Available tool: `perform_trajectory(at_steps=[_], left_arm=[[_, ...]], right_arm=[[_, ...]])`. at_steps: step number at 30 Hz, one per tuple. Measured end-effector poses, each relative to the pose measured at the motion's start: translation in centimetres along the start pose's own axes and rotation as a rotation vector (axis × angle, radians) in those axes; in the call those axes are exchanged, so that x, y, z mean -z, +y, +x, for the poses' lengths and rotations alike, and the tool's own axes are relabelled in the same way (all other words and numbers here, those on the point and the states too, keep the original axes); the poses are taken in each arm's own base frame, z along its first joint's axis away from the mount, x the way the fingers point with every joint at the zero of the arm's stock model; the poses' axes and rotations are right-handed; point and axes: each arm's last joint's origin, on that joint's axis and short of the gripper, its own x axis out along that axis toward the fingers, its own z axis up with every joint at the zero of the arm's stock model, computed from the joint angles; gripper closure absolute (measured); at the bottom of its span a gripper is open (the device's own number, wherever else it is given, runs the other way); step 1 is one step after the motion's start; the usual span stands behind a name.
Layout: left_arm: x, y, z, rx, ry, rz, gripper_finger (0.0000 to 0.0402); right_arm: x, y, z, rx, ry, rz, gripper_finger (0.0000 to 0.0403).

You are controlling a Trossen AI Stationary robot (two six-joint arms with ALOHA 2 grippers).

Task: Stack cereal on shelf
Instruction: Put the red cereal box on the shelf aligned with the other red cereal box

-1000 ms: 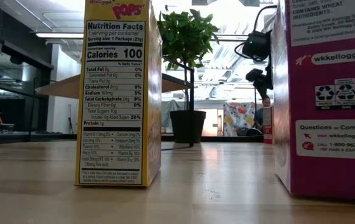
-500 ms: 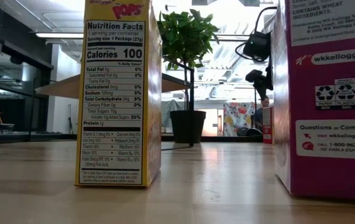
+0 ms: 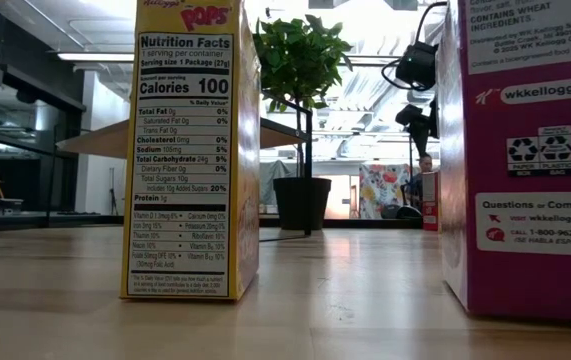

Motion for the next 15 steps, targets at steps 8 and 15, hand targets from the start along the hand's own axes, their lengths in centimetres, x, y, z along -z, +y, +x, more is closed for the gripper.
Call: perform_trajectory(at_steps=[8,15], left_arm=[[0.00,0.00,0.00,0.000,0.000,0.000,0.0116],[0.01,0.00,0.00,0.000,0.000,0.000,0.0116]], right_arm=[[-0.19,-0.06,0.10,0.009,-0.015,-0.125,0.0151],[-0.30,-0.19,0.08,0.028,-0.056,-0.118,0.0112]])
